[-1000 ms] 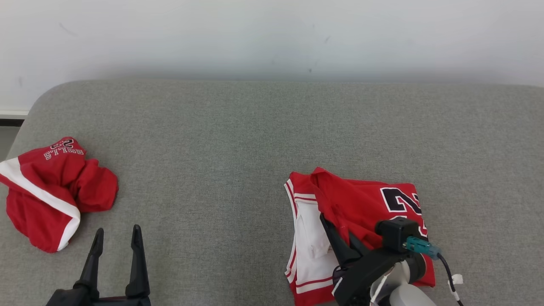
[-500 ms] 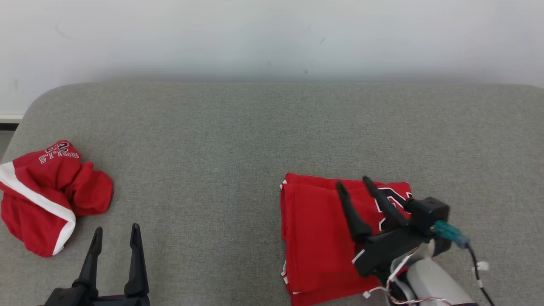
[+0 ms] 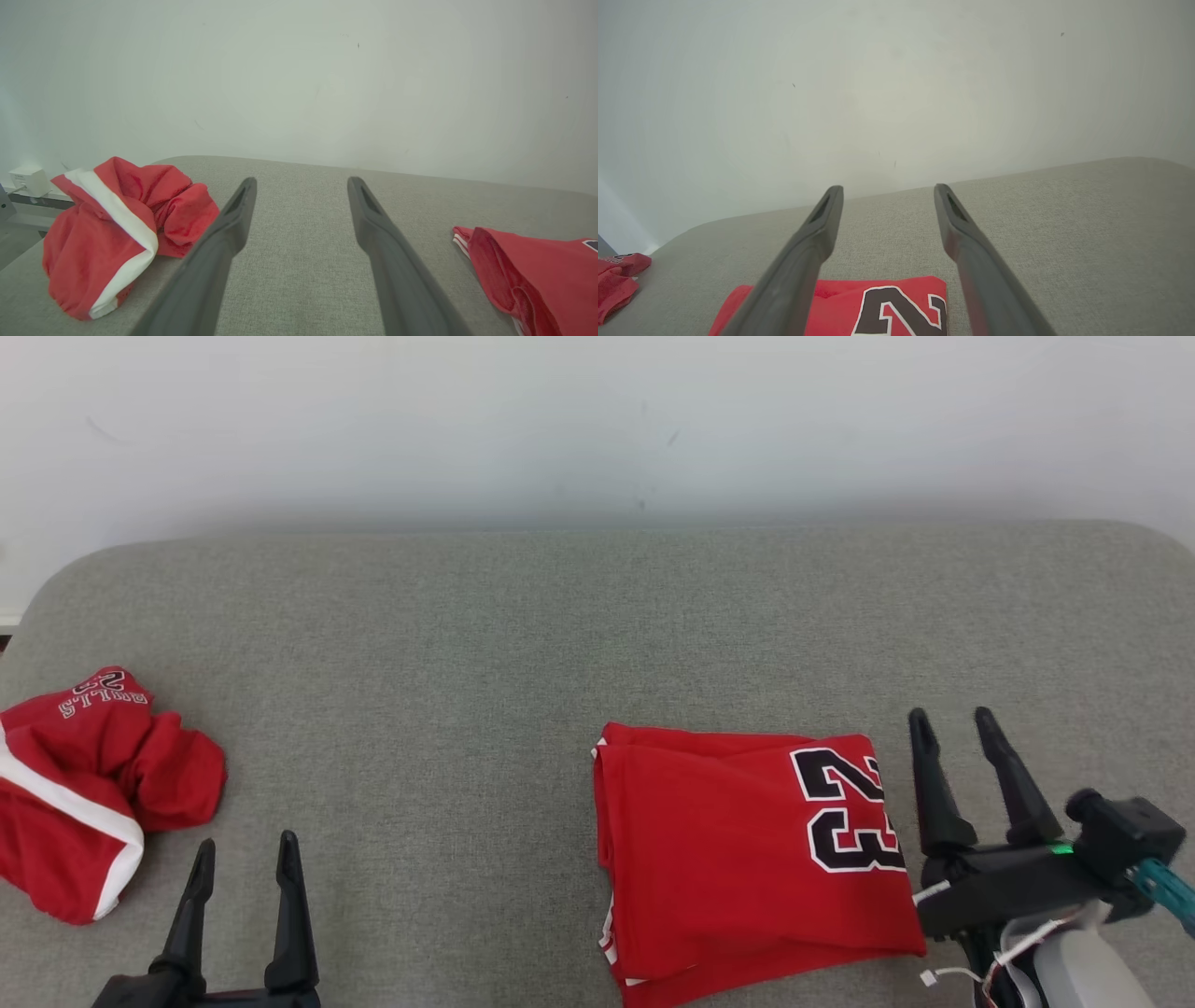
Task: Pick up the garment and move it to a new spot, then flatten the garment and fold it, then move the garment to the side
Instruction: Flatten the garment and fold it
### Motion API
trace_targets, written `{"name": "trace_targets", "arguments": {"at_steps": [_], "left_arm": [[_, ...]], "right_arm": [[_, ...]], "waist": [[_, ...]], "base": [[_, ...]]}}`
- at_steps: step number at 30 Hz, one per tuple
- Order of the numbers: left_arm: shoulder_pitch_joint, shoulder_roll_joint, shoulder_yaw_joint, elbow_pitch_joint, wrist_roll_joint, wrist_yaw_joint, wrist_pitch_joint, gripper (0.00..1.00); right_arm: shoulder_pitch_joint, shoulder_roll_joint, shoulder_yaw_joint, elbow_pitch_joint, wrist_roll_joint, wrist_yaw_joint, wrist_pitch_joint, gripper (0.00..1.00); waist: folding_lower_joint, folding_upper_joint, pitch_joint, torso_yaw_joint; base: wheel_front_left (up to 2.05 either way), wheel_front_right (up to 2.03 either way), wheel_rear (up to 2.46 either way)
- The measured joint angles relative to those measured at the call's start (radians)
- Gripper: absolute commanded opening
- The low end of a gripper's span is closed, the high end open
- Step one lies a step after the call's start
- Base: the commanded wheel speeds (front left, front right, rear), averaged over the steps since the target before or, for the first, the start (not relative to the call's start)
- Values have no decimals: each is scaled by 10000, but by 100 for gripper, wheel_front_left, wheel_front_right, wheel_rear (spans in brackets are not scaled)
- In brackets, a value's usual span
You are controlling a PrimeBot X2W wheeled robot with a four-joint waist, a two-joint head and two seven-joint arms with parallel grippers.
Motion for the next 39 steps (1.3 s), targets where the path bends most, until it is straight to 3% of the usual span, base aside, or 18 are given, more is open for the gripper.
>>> {"name": "trace_targets", "arguments": {"at_steps": [11,39], "left_arm": [[275,2,48,-65,140,-13,0,100],[871,353,-552,-215,140,-13,0,100]], "right_arm": [[1698,431,-844,-1287,-708,0,-31,100],[2778,800,-853,-1682,-1407,0,132,100]], "waist": [[0,0,-251,-239],[-1,0,-646,-107]], "base": [[0,0,0],[0,0,0]]}}
